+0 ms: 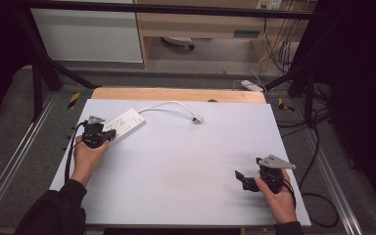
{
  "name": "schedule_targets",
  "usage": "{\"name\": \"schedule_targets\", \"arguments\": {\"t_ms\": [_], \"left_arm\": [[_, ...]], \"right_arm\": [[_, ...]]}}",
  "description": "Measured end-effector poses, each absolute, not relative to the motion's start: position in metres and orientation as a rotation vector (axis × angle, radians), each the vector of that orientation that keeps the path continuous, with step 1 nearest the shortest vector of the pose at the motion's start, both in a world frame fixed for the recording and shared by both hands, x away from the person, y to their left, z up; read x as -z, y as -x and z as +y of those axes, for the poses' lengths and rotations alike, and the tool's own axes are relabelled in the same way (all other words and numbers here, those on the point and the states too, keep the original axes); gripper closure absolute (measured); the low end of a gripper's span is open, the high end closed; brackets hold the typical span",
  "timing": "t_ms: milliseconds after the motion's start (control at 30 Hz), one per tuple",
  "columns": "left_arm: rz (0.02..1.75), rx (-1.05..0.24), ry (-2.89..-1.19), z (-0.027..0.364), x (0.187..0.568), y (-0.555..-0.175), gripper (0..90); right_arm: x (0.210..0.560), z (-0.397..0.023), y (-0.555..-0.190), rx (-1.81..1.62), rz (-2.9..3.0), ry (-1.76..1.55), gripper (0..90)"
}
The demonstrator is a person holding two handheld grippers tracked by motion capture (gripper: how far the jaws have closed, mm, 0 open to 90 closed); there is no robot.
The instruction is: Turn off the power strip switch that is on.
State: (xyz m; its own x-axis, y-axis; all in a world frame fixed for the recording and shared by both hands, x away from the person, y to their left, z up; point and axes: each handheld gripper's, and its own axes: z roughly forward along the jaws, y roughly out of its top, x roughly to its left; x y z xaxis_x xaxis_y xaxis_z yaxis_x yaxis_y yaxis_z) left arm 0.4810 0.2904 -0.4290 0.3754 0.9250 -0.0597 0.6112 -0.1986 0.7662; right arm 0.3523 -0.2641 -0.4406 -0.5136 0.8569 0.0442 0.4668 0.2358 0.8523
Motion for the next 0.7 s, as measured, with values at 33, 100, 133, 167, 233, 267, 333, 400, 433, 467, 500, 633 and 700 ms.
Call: {"name": "schedule_targets", "arguments": {"t_ms": [33, 100, 133, 167, 233, 267, 333, 400, 433, 467, 500, 633, 700], "left_arm": [[1.326, -0.552, -1.914, 0.2903, 0.4291, -0.4809, 90.0], [1.331, -0.547, -1.906, 0.2906, 0.4296, -0.4808, 90.0], [1.338, -0.548, -1.912, 0.2905, 0.4305, -0.4809, 90.0], [1.335, -0.551, -1.907, 0.291, 0.4311, -0.4802, 90.0], [1.338, -0.549, -1.895, 0.2917, 0.4317, -0.4794, 90.0], [1.339, -0.546, -1.896, 0.2919, 0.4315, -0.4793, 90.0], [1.337, -0.543, -1.898, 0.2924, 0.4314, -0.4793, 90.0], [1.336, -0.542, -1.897, 0.2927, 0.4315, -0.4793, 90.0], [1.337, -0.541, -1.894, 0.2926, 0.4316, -0.4793, 90.0], [1.337, -0.541, -1.894, 0.2927, 0.4317, -0.4793, 90.0], [1.335, -0.542, -1.893, 0.2928, 0.4318, -0.4792, 90.0], [1.333, -0.545, -1.891, 0.2928, 0.4322, -0.4787, 90.0], [1.332, -0.548, -1.89, 0.2923, 0.4322, -0.4786, 90.0]], "right_arm": [[0.4406, -0.2641, -0.3523, -1.2, 2.079, -1.212, 2.6], [0.4407, -0.2641, -0.3524, -1.2, 2.079, -1.212, 2.6], [0.4406, -0.264, -0.3524, -1.2, 2.08, -1.212, 2.6], [0.4407, -0.2639, -0.3524, -1.201, 2.079, -1.212, 2.6], [0.4407, -0.2638, -0.3524, -1.201, 2.079, -1.211, 2.6], [0.4407, -0.2638, -0.3524, -1.201, 2.078, -1.211, 2.6], [0.4409, -0.2637, -0.3526, -1.199, 2.08, -1.211, 2.6], [0.4408, -0.2634, -0.3525, -1.202, 2.079, -1.213, 2.6], [0.4406, -0.2635, -0.3524, -1.203, 2.079, -1.213, 2.6], [0.4407, -0.2635, -0.3524, -1.203, 2.077, -1.213, 2.6], [0.4408, -0.2638, -0.3526, -1.2, 2.078, -1.212, 2.6], [0.4407, -0.2633, -0.3525, -1.205, 2.076, -1.216, 2.6], [0.4407, -0.2635, -0.3525, -1.203, 2.078, -1.213, 2.6]]}}
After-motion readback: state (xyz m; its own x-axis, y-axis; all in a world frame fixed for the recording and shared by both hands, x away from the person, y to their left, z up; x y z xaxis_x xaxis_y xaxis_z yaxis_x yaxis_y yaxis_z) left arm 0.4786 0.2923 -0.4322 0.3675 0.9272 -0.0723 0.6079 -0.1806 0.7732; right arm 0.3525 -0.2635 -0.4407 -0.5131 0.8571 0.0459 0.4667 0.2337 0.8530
